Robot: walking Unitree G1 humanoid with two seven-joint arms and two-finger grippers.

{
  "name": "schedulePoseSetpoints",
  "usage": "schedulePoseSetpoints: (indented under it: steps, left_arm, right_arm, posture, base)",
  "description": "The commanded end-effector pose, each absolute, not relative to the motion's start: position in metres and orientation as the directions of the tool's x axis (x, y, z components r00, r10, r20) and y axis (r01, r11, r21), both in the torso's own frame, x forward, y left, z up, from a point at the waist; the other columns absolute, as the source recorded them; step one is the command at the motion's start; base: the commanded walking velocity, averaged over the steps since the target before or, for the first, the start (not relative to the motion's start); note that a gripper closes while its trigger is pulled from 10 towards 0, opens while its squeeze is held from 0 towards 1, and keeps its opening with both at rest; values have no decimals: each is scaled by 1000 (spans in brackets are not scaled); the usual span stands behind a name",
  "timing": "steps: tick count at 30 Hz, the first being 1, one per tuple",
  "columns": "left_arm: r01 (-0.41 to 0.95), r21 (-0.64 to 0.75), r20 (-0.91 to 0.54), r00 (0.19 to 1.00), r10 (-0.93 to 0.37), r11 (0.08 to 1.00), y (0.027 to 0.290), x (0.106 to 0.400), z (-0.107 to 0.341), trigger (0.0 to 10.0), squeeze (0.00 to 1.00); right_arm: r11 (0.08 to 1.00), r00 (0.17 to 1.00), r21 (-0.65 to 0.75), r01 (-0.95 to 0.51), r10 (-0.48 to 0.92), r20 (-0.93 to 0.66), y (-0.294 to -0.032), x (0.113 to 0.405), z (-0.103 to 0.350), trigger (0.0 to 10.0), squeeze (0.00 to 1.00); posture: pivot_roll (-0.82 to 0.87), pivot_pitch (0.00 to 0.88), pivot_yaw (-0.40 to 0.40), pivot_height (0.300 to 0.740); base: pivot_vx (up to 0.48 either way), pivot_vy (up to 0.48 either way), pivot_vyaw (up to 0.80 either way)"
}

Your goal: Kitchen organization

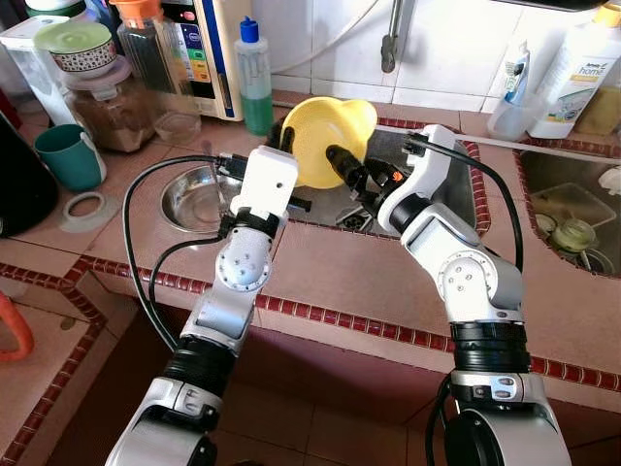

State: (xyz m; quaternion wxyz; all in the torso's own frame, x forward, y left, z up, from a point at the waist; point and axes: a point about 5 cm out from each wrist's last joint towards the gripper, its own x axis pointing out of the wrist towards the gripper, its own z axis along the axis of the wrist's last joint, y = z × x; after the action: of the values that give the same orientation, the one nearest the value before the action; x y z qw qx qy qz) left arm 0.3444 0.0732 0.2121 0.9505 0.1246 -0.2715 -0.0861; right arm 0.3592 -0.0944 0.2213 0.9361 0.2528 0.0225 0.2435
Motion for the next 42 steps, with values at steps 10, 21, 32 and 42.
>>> schedulePoseSetpoints:
  steps: [10, 21, 32, 42]
  left_arm:
    - [98, 308, 534, 806, -257, 946, 70, 336, 218, 0, 0]
    - [115, 341, 555, 777, -299, 933, 64, 329, 219, 0, 0]
    - [129, 318, 550, 782, -294, 939, 61, 327, 219, 9098, 0]
    - [144, 304, 536, 791, -294, 942, 62, 328, 217, 10000, 1000]
  right_arm:
    - [801, 925, 491, -341, 380, 22, -106, 368, 218, 0, 0]
    - [790, 949, 555, -260, 315, -4, -114, 374, 215, 0, 0]
    - [796, 959, 557, -238, 282, 6, -119, 376, 216, 0, 0]
    - [802, 966, 554, -225, 259, 18, -120, 381, 220, 0, 0]
  posture:
    - [-32, 86, 57, 740]
    - [-23, 82, 61, 740]
    - [-22, 91, 62, 740]
    - [-19, 102, 55, 740]
  base:
    - [0, 0, 0]
    - [0, 0, 0]
    - [0, 0, 0]
    - [0, 0, 0]
